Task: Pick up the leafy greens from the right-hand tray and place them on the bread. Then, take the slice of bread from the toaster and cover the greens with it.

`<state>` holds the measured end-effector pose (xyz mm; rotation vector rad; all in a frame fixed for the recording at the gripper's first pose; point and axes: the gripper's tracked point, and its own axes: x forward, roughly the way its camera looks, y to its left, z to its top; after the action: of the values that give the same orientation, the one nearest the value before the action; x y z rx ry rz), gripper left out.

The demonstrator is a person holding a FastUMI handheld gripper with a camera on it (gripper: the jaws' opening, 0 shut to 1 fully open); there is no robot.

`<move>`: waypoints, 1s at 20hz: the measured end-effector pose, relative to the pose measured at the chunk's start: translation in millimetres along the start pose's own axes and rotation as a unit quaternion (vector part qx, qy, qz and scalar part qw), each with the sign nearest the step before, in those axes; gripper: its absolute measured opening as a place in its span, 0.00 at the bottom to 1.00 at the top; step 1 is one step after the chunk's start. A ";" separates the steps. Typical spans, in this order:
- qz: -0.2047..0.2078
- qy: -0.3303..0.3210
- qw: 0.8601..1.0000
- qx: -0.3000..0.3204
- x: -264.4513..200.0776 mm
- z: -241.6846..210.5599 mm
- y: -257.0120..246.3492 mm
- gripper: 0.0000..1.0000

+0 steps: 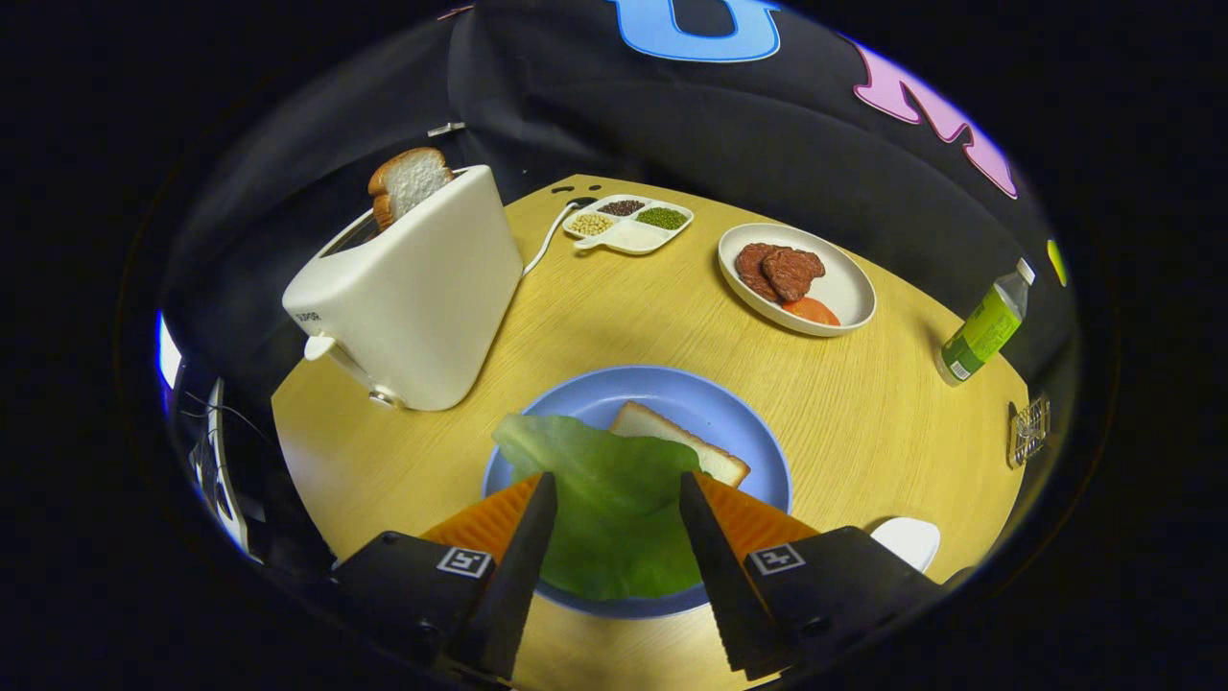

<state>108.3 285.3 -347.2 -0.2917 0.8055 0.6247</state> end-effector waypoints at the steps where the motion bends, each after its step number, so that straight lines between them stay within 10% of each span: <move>1: -0.002 -0.004 1.000 0.002 -2.6 1.2 -0.9 0.86; 4: -0.013 -0.027 1.000 0.007 -13.9 12.9 -5.6 1.00; 20: 0.034 -0.166 0.985 -0.037 -93.5 178.8 80.4 1.00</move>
<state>112.8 394.0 -159.2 -0.2214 0.4745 0.7462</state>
